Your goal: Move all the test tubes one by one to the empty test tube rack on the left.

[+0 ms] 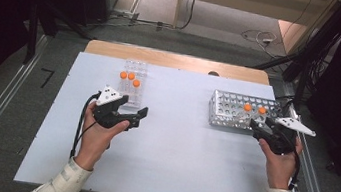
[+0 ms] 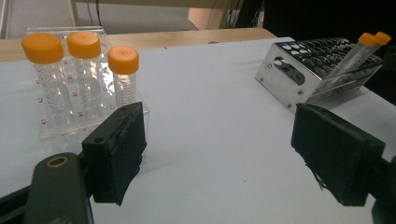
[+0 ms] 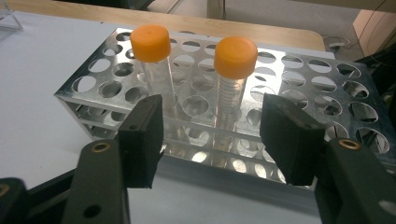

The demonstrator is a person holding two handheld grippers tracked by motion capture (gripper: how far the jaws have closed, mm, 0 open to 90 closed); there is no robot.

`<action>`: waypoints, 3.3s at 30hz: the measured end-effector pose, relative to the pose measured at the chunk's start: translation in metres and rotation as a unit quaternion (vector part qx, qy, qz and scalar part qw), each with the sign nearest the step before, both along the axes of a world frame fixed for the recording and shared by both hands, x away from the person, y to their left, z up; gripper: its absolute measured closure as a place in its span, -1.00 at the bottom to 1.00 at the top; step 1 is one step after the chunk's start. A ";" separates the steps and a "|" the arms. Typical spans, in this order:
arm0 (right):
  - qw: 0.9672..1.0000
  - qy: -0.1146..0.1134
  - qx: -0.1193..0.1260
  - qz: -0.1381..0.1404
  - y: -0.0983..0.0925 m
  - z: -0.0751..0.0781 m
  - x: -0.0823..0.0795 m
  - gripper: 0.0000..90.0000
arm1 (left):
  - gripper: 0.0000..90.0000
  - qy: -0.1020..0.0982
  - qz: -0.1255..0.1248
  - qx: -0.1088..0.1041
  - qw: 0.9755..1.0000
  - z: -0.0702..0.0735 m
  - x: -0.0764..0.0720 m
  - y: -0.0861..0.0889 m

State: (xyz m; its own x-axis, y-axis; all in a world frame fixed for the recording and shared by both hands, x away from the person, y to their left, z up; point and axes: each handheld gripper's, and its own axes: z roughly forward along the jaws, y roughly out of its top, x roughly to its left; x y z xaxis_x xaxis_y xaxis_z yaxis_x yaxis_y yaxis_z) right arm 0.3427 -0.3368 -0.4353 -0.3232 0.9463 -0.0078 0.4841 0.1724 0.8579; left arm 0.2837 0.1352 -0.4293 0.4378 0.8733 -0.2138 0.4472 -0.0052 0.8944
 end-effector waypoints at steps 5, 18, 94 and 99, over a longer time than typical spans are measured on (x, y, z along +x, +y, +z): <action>1.000 -0.003 -0.006 -0.009 0.001 -0.005 0.011 0.03 | -0.61 0.001 0.002 -0.001 1.000 0.000 0.001 0.001; 1.000 -0.005 -0.001 -0.012 -0.002 -0.012 0.026 0.33 | -0.61 0.005 0.000 0.002 1.000 -0.002 0.001 0.000; 0.995 -0.029 0.019 0.097 0.044 0.034 -0.037 0.59 | -0.61 0.008 -0.004 0.008 1.000 -0.004 0.000 0.000; 0.992 -0.024 0.012 0.120 0.060 0.030 -0.040 0.59 | -0.61 0.008 -0.005 0.009 1.000 -0.004 -0.001 0.000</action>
